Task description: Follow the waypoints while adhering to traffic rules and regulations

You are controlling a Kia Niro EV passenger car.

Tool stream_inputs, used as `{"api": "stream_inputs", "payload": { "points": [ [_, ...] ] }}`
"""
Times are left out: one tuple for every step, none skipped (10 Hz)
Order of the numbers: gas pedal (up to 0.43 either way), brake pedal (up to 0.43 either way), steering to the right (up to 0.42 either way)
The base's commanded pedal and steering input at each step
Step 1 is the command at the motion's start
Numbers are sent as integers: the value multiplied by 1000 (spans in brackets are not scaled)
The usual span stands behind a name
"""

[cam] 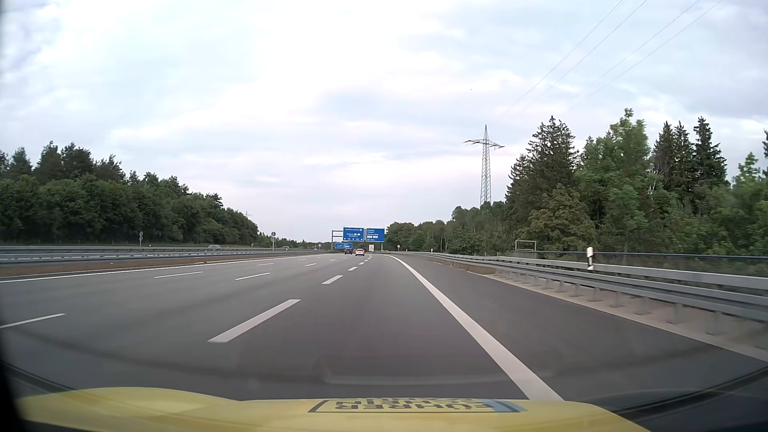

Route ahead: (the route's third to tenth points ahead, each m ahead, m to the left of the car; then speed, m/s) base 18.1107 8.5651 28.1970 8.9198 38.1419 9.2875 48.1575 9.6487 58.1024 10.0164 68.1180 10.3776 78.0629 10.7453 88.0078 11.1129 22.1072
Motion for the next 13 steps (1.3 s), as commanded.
{"api": "stream_inputs", "payload": {
  "points": [
    [350,0,-4],
    [350,0,-4],
    [350,0,-4],
    [350,0,-5],
    [350,0,-5],
    [350,0,-5],
    [350,0,-5],
    [350,0,-5],
    [350,0,-5],
    [350,0,-4],
    [339,0,-4],
    [339,0,-4],
    [339,0,-4]
  ]
}}
